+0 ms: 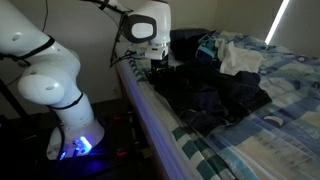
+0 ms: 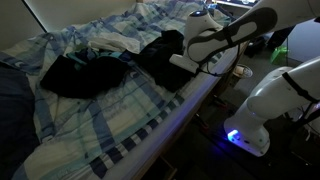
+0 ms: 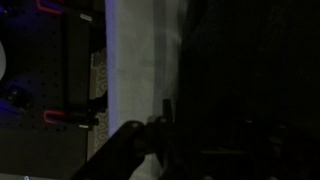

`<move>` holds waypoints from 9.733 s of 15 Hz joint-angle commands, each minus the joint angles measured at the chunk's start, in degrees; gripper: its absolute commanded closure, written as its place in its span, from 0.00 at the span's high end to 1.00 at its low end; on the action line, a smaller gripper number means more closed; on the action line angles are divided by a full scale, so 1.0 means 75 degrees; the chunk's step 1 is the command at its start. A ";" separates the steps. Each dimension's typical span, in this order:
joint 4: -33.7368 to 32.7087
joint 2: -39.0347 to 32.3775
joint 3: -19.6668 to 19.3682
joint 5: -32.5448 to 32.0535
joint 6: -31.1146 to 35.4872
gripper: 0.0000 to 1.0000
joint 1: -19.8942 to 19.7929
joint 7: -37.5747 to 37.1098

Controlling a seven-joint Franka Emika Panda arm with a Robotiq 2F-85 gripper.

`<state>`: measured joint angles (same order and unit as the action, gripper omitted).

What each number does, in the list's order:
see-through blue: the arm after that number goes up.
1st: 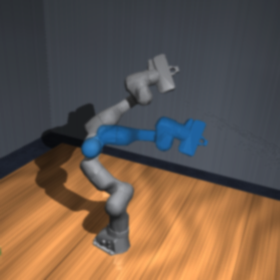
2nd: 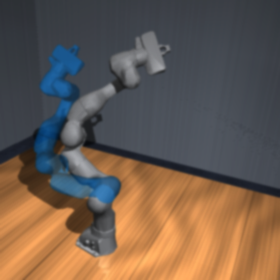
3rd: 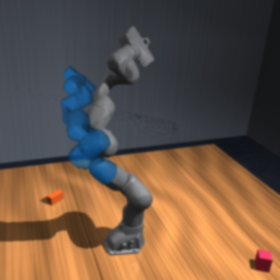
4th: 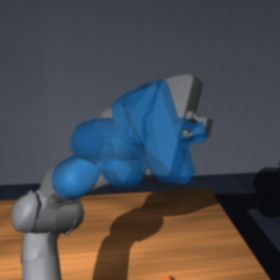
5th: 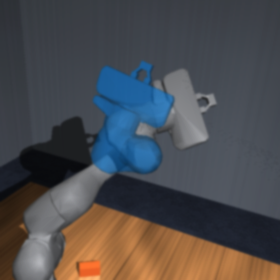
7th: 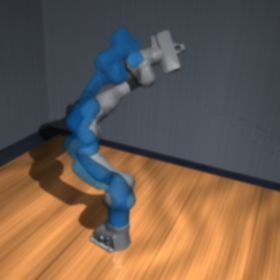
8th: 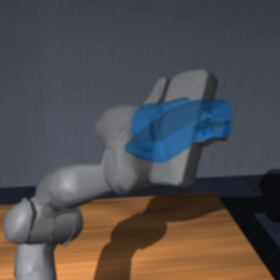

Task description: Fold the pair of pants

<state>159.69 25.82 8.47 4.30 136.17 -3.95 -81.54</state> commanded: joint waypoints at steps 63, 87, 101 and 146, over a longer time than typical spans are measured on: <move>-0.3336 -0.0348 0.1056 -0.3187 -0.2411 0.01 0.0246 -0.1110; -0.7706 -0.4567 0.0015 -0.3993 -0.2454 0.01 0.1366 0.0331; -0.7931 -0.4818 -0.0376 -0.3995 -0.2142 0.01 0.1512 0.0537; -0.9752 -0.7507 -0.1162 -0.2204 -0.1567 0.42 0.1922 0.2582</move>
<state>88.23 -31.27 0.93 -13.94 125.92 9.56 -64.25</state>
